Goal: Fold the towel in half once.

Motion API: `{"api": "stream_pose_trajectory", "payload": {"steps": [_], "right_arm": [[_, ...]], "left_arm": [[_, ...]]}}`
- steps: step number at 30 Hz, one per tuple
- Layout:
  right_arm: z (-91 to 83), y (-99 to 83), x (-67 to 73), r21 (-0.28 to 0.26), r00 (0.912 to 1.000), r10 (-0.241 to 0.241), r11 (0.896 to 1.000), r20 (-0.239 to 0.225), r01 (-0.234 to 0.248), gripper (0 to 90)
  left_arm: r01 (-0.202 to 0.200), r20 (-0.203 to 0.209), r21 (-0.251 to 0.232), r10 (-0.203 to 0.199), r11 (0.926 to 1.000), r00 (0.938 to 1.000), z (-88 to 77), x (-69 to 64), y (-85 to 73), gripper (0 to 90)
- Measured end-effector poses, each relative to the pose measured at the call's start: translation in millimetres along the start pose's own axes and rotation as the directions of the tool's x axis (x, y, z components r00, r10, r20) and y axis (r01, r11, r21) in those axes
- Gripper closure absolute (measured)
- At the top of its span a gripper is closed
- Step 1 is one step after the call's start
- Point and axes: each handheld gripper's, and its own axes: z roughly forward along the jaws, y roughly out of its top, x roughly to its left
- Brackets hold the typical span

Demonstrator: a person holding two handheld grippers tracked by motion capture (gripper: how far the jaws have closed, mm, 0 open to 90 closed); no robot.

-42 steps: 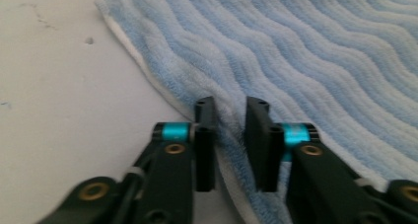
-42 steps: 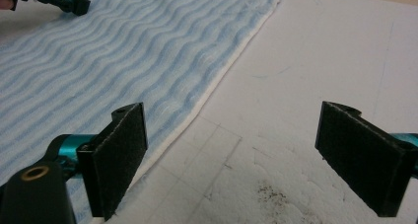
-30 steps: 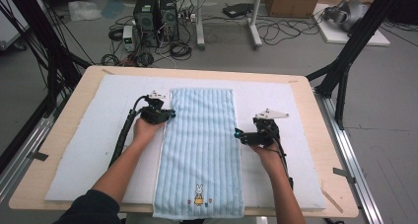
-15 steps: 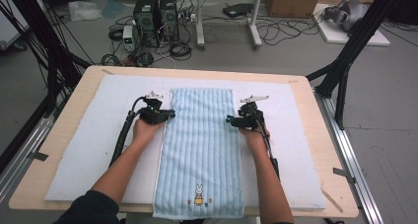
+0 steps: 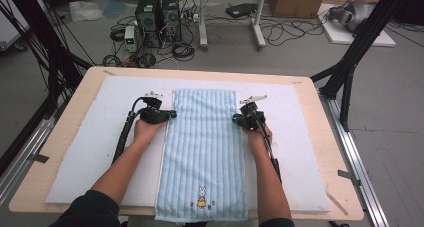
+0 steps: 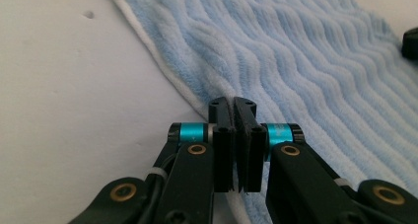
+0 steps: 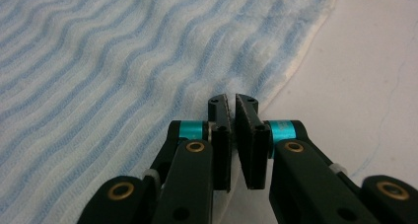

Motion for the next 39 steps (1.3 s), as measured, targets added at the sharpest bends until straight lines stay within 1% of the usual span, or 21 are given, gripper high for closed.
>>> {"api": "stream_pose_trajectory", "payload": {"steps": [1,2,4,5,7,8,11,15,16,18,19,20,21,23,27,28,29,31,34,37,39], "right_arm": [[0.4,1.6,-1.7,-0.001,0.9999,0.013,1.000,-0.003,-0.013,85.2],[0.6,3.5,-3.5,-0.018,0.9998,0.018,1.000,0.000,-0.018,85.2],[-1.0,8.5,-5.5,-0.053,0.9997,0.024,0.998,0.000,-0.024,85.2],[-2.5,10.7,-5.1,-0.077,0.9999,0.013,0.997,0.008,-0.013,85.2],[-6.1,12.4,-5.4,-0.119,0.9998,0.021,0.993,-0.004,-0.021,85.2],[-7.5,12.4,-5.1,-0.121,0.9998,0.017,0.992,-0.010,-0.018,85.2],[-12.6,11.2,-3.9,-0.133,0.9995,0.008,0.991,-0.032,-0.012,85.2],[-19.6,8.1,-1.6,-0.146,0.9985,0.014,0.989,-0.053,-0.022,85.2],[-21.4,7.0,-0.9,-0.145,0.9980,0.015,0.989,-0.061,-0.024,85.2],[-25.8,4.9,1.4,-0.151,0.9976,0.012,0.988,-0.069,-0.023,85.2],[-28.1,3.8,2.4,-0.152,0.9972,0.010,0.988,-0.074,-0.021,85.1],[-30.8,2.3,3.9,-0.155,0.9969,0.006,0.988,-0.079,-0.018,85.1],[-33.4,0.5,5.2,-0.157,0.9965,0.000,0.987,-0.083,-0.013,85.1],[-38.5,-4.3,7.9,-0.167,0.9956,-0.008,0.986,-0.094,-0.008,85.1],[-49.6,-16.6,11.5,-0.185,0.9936,-0.008,0.983,-0.113,-0.013,85.2],[-51.8,-19.3,12.4,-0.182,0.9930,-0.011,0.983,-0.118,-0.011,85.2],[-54.1,-20.8,14.2,-0.162,0.9920,-0.009,0.987,-0.126,-0.012,85.1],[-60.0,-24.9,18.4,-0.187,0.9920,-0.028,0.982,-0.123,0.004,85.1],[-66.3,-31.3,23.9,-0.183,0.9896,-0.032,0.983,-0.140,0.005,85.2],[-68.2,-39.8,28.1,-0.174,0.9882,-0.043,0.985,-0.147,0.017,85.1],[-69.5,-45.7,30.8,-0.169,0.9880,-0.044,0.985,-0.148,0.019,85.1]], "left_arm": [[0.018,0.006,-0.006,-0.018,0.9998,0.9998,-0.4,2.5,1.9,86.3],[0.030,0.009,-0.014,-0.030,0.9995,0.9995,-0.3,4.1,4.5,86.3],[0.034,0.013,-0.050,-0.033,0.9982,0.9994,-1.7,7.0,10.7,86.3],[0.028,0.018,-0.063,-0.027,0.9976,0.9995,-3.2,7.8,14.4,86.2],[0.003,0.028,-0.099,0.000,0.9950,0.9996,-7.9,7.9,18.7,86.1],[-0.013,0.034,-0.104,0.017,0.9945,0.9993,-10.5,7.8,19.4,86.1],[-0.029,0.049,-0.086,0.033,0.9959,0.9983,-15.3,7.1,19.1,85.9],[-0.057,0.060,-0.111,0.064,0.9922,0.9961,-25.9,0.9,15.0,85.9],[-0.065,0.064,-0.113,0.073,0.9914,0.9953,-29.0,-0.7,14.3,85.9],[-0.072,0.079,-0.098,0.079,0.9926,0.9937,-34.9,-3.7,14.7,85.8],[-0.083,0.080,-0.106,0.092,0.9909,0.9926,-37.9,-6.1,14.4,85.8],[-0.092,0.078,-0.126,0.103,0.9877,0.9916,-41.2,-8.6,13.0,85.8],[-0.092,0.082,-0.135,0.104,0.9865,0.9912,-44.1,-11.2,11.5,85.8],[-0.109,0.086,-0.128,0.121,0.9858,0.9890,-49.1,-15.6,7.5,85.9],[-0.122,0.114,-0.140,0.139,0.9826,0.9838,-59.0,-22.7,-5.7,85.8],[-0.136,0.115,-0.133,0.151,0.9818,0.9818,-61.2,-24.8,-8.7,85.8],[-0.152,0.116,-0.135,0.168,0.9792,0.9791,-64.2,-26.9,-12.9,85.8],[-0.146,0.125,-0.141,0.164,0.9791,0.9784,-68.3,-28.2,-18.8,85.8],[-0.137,0.142,-0.139,0.156,0.9809,0.9775,-73.1,-30.1,-27.9,85.7],[-0.145,0.155,-0.124,0.163,0.9816,0.9743,-76.4,-33.2,-37.6,85.6],[-0.145,0.162,-0.127,0.165,0.9813,0.9729,-77.9,-35.6,-42.9,85.4]]}}
